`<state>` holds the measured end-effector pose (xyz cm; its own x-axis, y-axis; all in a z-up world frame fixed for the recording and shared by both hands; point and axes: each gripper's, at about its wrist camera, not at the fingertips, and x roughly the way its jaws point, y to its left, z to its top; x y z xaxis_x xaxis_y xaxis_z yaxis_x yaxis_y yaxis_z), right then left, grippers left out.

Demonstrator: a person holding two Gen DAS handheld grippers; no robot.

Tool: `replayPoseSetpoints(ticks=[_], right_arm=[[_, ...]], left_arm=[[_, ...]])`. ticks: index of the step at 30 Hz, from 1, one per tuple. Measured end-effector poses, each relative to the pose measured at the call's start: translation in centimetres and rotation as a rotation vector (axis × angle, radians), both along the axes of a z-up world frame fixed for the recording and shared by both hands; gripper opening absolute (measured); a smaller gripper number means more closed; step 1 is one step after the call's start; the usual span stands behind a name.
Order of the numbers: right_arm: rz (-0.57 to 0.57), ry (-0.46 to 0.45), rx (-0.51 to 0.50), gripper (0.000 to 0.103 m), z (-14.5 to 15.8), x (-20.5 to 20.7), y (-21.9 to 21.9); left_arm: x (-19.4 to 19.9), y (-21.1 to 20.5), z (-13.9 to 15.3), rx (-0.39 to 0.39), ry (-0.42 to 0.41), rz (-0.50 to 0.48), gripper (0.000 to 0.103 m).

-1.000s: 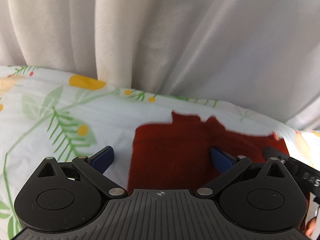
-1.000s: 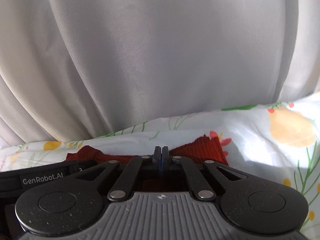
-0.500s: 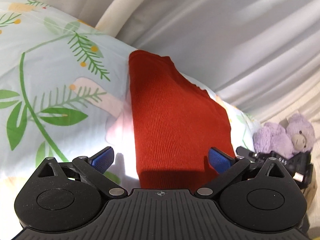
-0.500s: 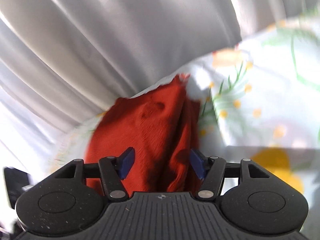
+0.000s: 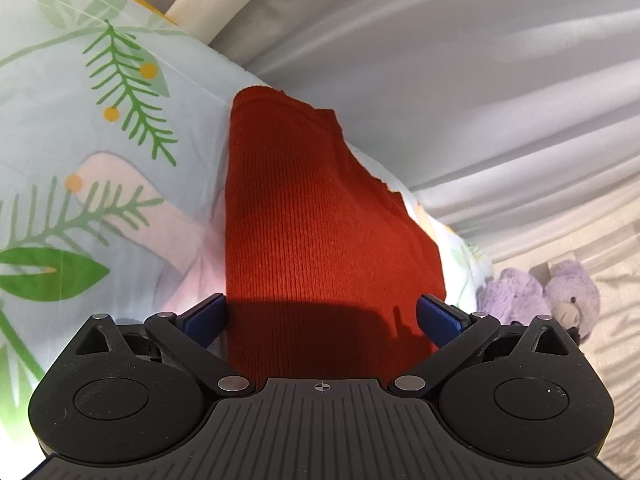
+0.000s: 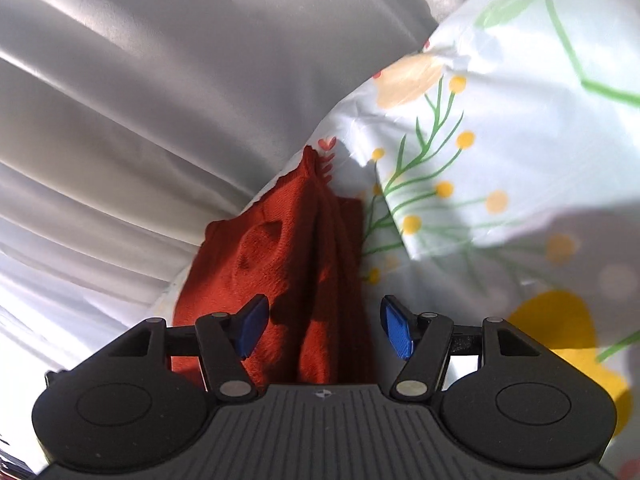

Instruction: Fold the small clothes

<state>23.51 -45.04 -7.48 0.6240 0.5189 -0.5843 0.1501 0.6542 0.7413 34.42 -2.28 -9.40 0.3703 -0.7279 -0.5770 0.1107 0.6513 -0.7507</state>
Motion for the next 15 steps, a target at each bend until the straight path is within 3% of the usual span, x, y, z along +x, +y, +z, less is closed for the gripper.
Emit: replayPoseSetpoints(ticks=[7,10,15], right_arm=[[0.079,0.006,0.100,0.062,-1.1,2.8,0.5],[0.112,0.026,0.145,0.057,-1.4,3.8,0.9],[0.162,0.039,0.147,0.049,-1.3,4.8,2.3]], left_arm=[[1.9,0.2,-0.4,-0.055,0.045,-0.012,0.101],[2.2,0.3,-0.5,-0.051,0.054,-0.011,0.093],[2.5,0.8,-0.9,-0.044,0.065,-0.007,0.071]])
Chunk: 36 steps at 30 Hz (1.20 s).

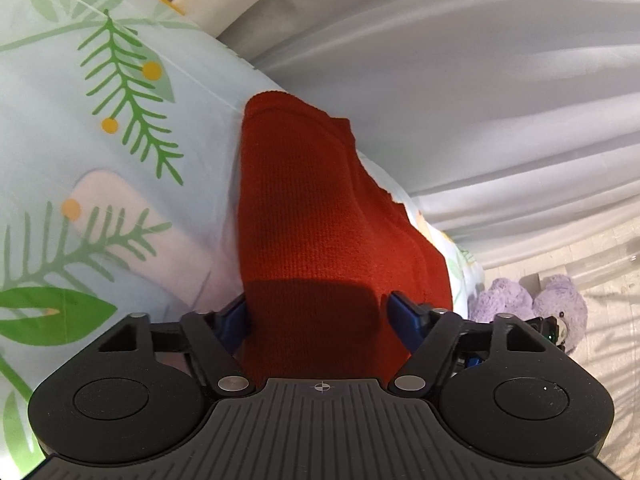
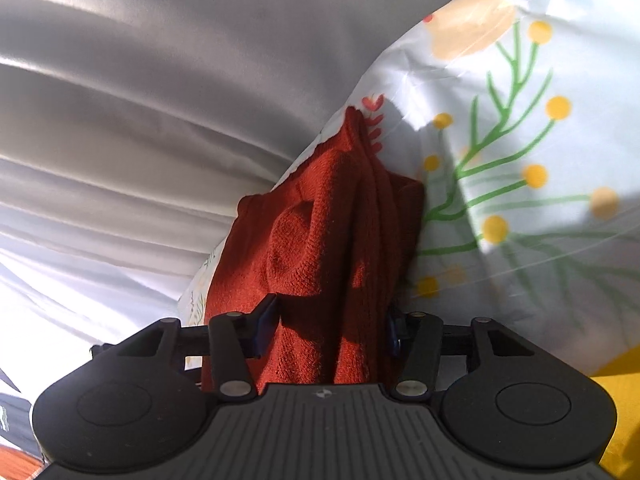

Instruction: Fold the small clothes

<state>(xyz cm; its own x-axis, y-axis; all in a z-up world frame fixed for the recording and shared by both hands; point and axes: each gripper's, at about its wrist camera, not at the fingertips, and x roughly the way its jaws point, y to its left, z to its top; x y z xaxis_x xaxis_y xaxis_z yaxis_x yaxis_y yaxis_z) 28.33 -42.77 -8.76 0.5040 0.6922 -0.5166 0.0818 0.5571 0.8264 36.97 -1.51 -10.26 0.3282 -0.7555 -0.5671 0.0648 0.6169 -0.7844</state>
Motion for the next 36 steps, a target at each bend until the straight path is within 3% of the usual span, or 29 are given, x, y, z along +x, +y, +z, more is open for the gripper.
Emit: replayPoseSetpoints(ticks=[5,12,16,19,25,31,36], right_arm=[[0.022,-0.001,-0.008,0.043,-0.3,1.4,1.6],[0.017,-0.057,-0.112,0.038,1.4,1.4,4.8],[0.025,-0.090,-0.143,0.037,3.2,0.9,6.2],[0.048,-0.118,-0.157,0.036,4.5,0.6,7.5],[0.105,-0.149,-0.142,0.036,6.6,-0.6,10.0],[0.170,-0.145,-0.111,0.036,6.9,-1.1,13.1],[0.216,-0.096,-0.095,0.036,5.0,0.0,16.8]], left_arm=[[0.1,0.7,-0.9,-0.042,0.018,0.022,0.062],[-1.6,0.6,0.5,0.005,-0.024,0.045,0.049],[-3.2,0.4,3.1,-0.013,-0.082,0.029,0.048],[-4.9,0.5,5.3,0.018,-0.127,0.020,0.048],[-8.0,3.6,8.0,0.040,-0.158,0.070,0.048],[-10.0,6.9,8.2,0.088,-0.148,0.141,0.048],[-11.5,8.6,6.7,0.188,-0.174,0.181,0.051]])
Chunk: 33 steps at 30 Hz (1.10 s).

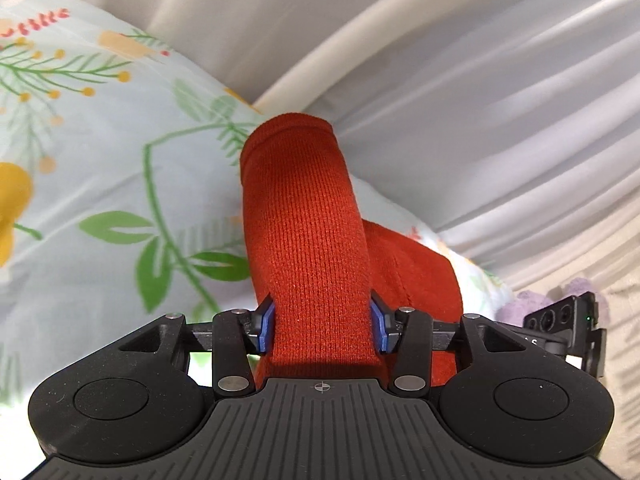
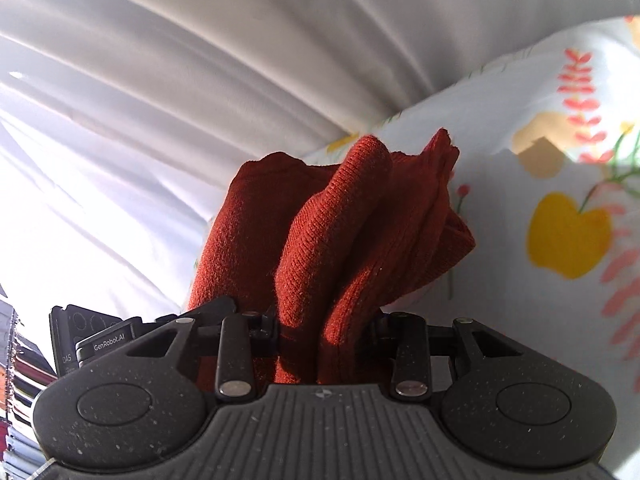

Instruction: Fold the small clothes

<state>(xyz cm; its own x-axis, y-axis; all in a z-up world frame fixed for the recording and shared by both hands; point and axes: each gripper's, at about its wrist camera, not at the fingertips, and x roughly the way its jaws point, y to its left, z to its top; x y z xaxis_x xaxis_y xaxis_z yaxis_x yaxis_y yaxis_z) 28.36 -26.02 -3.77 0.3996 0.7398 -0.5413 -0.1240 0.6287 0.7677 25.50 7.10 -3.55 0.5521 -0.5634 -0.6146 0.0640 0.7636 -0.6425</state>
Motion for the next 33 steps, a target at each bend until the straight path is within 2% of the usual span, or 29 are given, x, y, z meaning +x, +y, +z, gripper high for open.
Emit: replayPoseSetpoints(ticks=[3,4,6,8,10,12,15,18,21,24,26,27,28,29,31,32,33], right_arm=[[0.005,0.038,-0.013,0.037,-1.9,0.6,1.4],[-0.008,0.043,-0.044,0.038,-2.3,0.7,1.6],[-0.058,0.047,-0.152,0.045,-2.6,0.6,1.8],[-0.116,0.016,-0.277,0.059,-1.8,-0.4,1.5],[-0.180,-0.014,-0.292,0.061,-1.0,-2.1,0.5],[-0.232,-0.018,-0.287,0.061,-0.5,-4.3,-0.5],[-0.276,0.010,-0.223,0.061,-0.7,-8.7,-2.2],[-0.285,0.070,-0.157,0.061,-2.3,-12.1,-2.2],[-0.282,0.128,-0.051,0.060,-3.9,-13.4,-1.6],[-0.344,0.137,0.058,0.045,-5.0,-13.4,-0.7],[-0.383,0.140,-0.037,0.025,-5.0,-13.1,0.5],[-0.384,0.117,-0.072,0.024,-4.7,-13.1,1.1],[-0.393,0.103,-0.056,0.020,-4.4,-13.4,1.3],[-0.397,0.104,0.054,0.019,-4.4,-13.5,0.9],[-0.424,0.132,0.376,0.018,-5.8,-14.0,-0.6],[-0.447,0.141,0.463,0.018,-6.3,-14.1,-1.2],[-0.471,0.138,0.446,0.018,-6.4,-14.1,-1.7]], left_arm=[[-0.9,0.6,-1.2,0.082,0.017,0.076,0.056],[-1.3,0.8,-1.2,0.107,0.025,0.092,0.057],[-2.9,1.3,-0.8,0.140,0.005,0.104,0.056],[-5.3,1.7,0.1,0.164,-0.050,0.114,0.056],[-7.6,1.8,0.6,0.192,-0.081,0.124,0.060],[-9.8,1.4,0.6,0.252,-0.099,0.125,0.065],[-12.6,0.3,0.3,0.362,-0.115,0.102,0.073],[-14.0,-1.1,-0.7,0.458,-0.105,0.042,0.073],[-13.4,-2.2,-1.9,0.489,-0.096,0.055,0.073],[-12.5,-3.4,-2.6,0.558,-0.105,0.140,0.070],[-12.1,-4.0,-2.8,0.584,-0.114,0.196,0.070],[-12.2,-4.1,-2.9,0.600,-0.124,0.220,0.072],[-12.1,-4.2,-3.1,0.620,-0.121,0.241,0.073],[-12.1,-4.2,-3.2,0.625,-0.110,0.263,0.076],[-12.5,-3.4,-3.0,0.596,-0.095,0.322,0.077],[-12.6,-3.0,-3.0,0.582,-0.089,0.347,0.078],[-12.8,-2.7,-2.9,0.562,-0.081,0.364,0.078]])
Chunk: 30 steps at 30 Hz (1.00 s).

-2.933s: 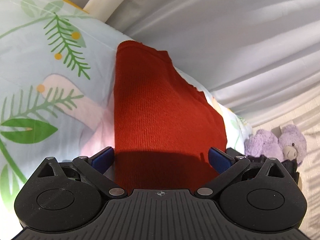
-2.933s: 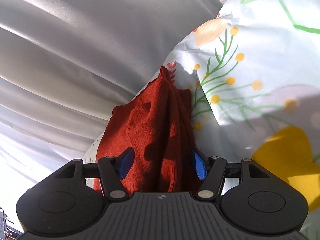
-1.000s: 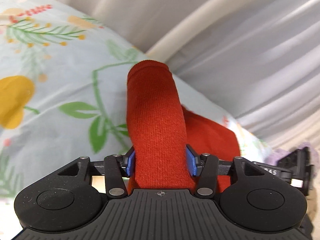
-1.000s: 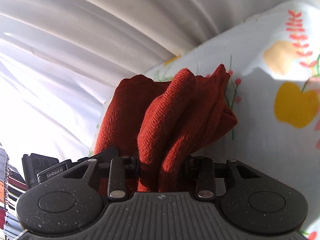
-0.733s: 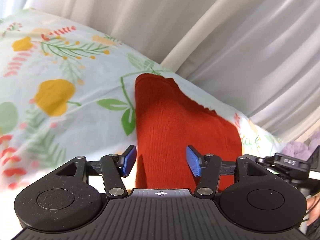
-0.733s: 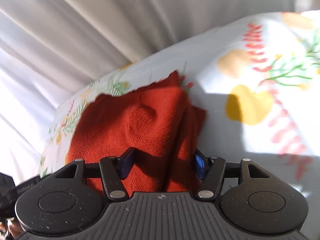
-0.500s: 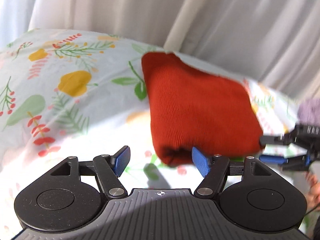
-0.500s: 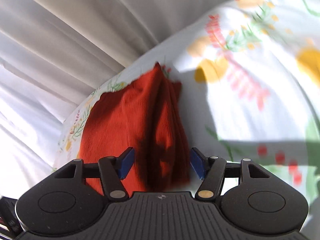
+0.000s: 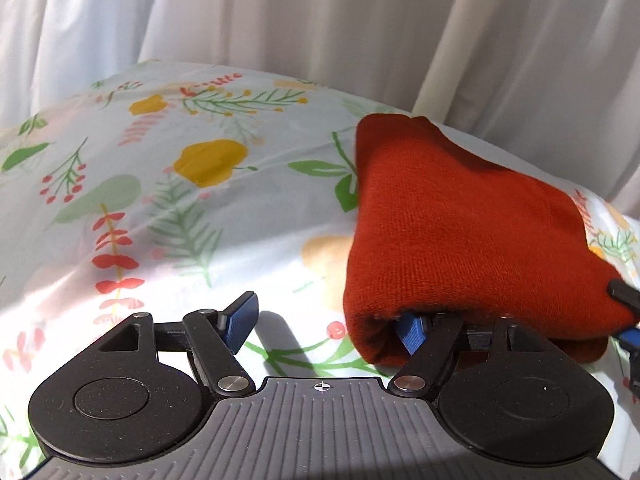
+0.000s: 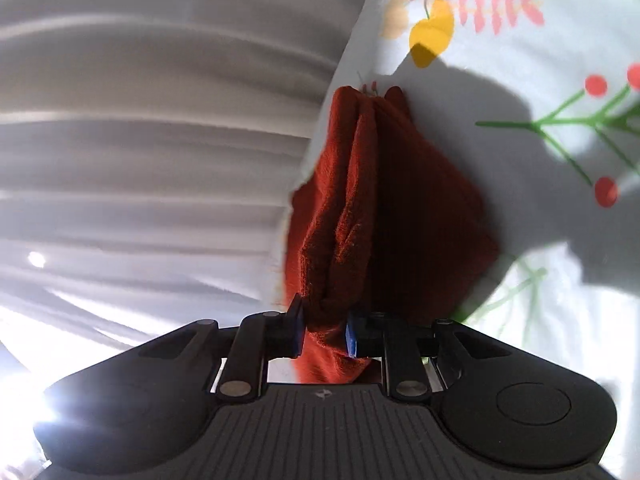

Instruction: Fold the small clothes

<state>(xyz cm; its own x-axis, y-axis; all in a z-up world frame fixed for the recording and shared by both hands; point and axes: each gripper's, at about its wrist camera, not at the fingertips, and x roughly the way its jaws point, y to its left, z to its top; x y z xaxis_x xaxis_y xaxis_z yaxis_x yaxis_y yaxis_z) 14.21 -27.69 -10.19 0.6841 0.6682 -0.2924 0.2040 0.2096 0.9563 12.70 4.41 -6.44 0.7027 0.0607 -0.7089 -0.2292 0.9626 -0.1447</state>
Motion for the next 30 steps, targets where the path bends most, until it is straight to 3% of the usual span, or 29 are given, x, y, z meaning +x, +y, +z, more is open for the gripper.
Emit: replayPoseSetpoints(ticks=[2,5,11,13,15,17,21,23,26,27,30], right_arm=[[-0.017,0.022,-0.159,0.018,0.5,0.0,-0.4],[0.002,0.043,-0.266,0.018,0.7,-0.2,0.3],[0.059,-0.022,-0.547,0.018,2.2,-0.1,2.1],[0.083,-0.041,-0.625,0.019,2.5,0.0,2.4],[0.097,-0.047,-0.710,0.020,3.3,-0.1,2.7],[0.080,-0.044,-0.812,0.031,4.5,-0.6,2.9],[0.049,-0.147,-0.898,0.033,7.1,-0.9,3.5],[0.110,-0.210,-0.913,0.033,7.7,-0.3,5.1],[0.236,-0.254,-0.952,0.026,6.8,0.6,7.7],[0.259,-0.251,-0.983,0.025,6.3,0.7,8.2],[0.323,-0.204,-1.073,0.002,4.5,0.7,8.6]], left_arm=[[-0.5,0.4,0.1,-0.021,-0.004,0.032,0.077],[-1.2,0.7,0.2,-0.027,-0.018,0.054,0.075],[-2.6,2.1,1.1,-0.068,0.011,0.063,0.074],[-3.4,3.1,2.1,-0.031,-0.002,0.119,0.072],[-3.7,4.5,3.2,-0.039,-0.035,0.143,0.074],[-3.0,5.1,3.8,-0.065,-0.051,0.124,0.076],[-0.9,3.4,3.6,-0.073,-0.075,0.066,0.076],[-0.1,2.2,2.5,-0.025,-0.012,0.027,0.072],[0.0,2.2,0.1,-0.018,0.105,0.019,0.065],[-0.4,2.0,-0.1,0.001,0.074,0.001,0.066],[-0.4,1.8,-0.1,0.020,0.099,-0.016,0.064]])
